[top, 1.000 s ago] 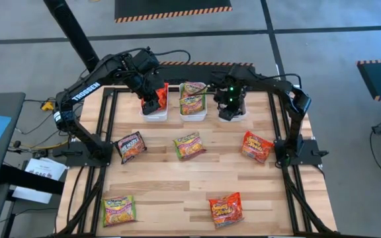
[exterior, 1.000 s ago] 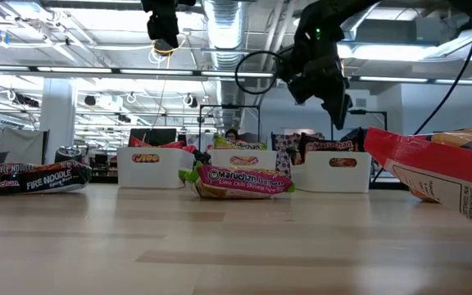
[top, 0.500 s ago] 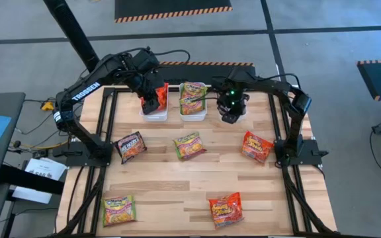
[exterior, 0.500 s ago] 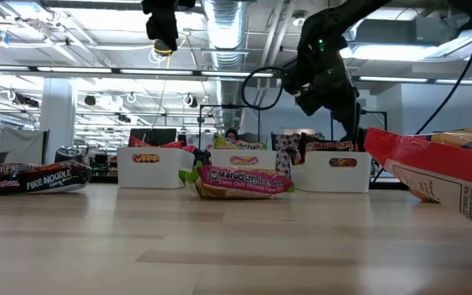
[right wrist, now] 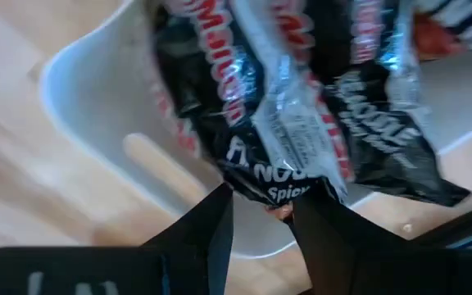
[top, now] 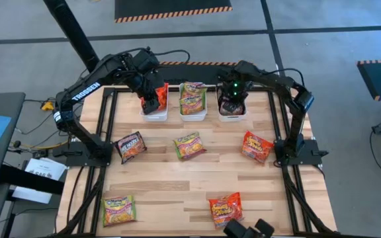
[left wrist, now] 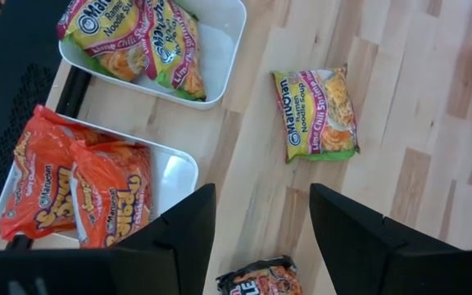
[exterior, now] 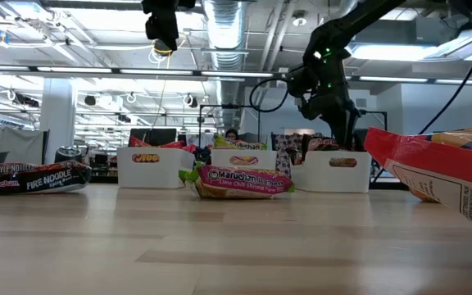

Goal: Sort Maruchan noodles
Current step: Put the right black noodle pack into the right white bin, then put the bottom orange noodle pack into the left white bin

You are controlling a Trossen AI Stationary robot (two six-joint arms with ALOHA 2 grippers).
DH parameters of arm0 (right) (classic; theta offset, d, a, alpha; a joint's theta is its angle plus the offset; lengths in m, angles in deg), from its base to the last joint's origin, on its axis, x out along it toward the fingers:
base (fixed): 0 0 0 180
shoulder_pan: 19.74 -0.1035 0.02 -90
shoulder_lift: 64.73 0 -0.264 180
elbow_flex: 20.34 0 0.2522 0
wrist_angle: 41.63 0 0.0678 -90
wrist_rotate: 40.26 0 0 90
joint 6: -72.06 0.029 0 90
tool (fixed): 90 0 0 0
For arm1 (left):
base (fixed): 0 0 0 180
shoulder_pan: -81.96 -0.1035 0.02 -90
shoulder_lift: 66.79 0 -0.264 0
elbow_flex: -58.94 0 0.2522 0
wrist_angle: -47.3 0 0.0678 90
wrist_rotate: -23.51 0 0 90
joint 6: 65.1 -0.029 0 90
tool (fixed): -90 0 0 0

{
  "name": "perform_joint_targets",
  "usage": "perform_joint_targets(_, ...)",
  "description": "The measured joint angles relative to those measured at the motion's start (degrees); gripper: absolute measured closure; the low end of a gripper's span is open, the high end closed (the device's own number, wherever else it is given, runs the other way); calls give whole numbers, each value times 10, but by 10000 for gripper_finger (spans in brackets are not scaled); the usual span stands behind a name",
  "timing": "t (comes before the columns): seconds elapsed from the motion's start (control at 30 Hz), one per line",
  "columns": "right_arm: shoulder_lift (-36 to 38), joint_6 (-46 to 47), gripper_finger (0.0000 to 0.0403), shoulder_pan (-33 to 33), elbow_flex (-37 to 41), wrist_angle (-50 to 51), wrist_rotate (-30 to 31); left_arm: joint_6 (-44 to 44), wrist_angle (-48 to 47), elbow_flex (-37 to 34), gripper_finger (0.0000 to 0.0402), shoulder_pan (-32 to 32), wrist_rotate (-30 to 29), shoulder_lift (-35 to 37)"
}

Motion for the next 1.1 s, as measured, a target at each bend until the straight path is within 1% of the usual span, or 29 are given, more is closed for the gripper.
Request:
perform_joint_targets(0.2, 0, 0, 251, 21, 12, -56, 4, 3, 0, 0, 219, 0, 0, 0)
perform_joint_targets(0.33, 0, 0, 251, 21, 31, -90, 4, 4, 0, 0, 219, 0, 0, 0)
perform_joint_targets(0.53, 0, -2, 251, 21, 33, -120, 55, 4, 0, 0, 219, 0, -12, 0)
perform_joint_targets(0.63, 0, -1, 251, 25, 29, -105, 56, 4, 0, 0, 219, 0, -24, 0)
perform_joint_targets(0.77, 0, -4, 251, 21, 19, -60, 55, 4, 0, 0, 219, 0, -28, 0)
perform_joint_targets(0.93, 0, -5, 251, 8, -9, -8, 33, 5, 0, 0, 219, 0, -29, 0)
perform_joint_targets(1.1, 0, -17, 251, -9, -42, 10, 27, 29, 0, 0, 219, 0, -30, 0)
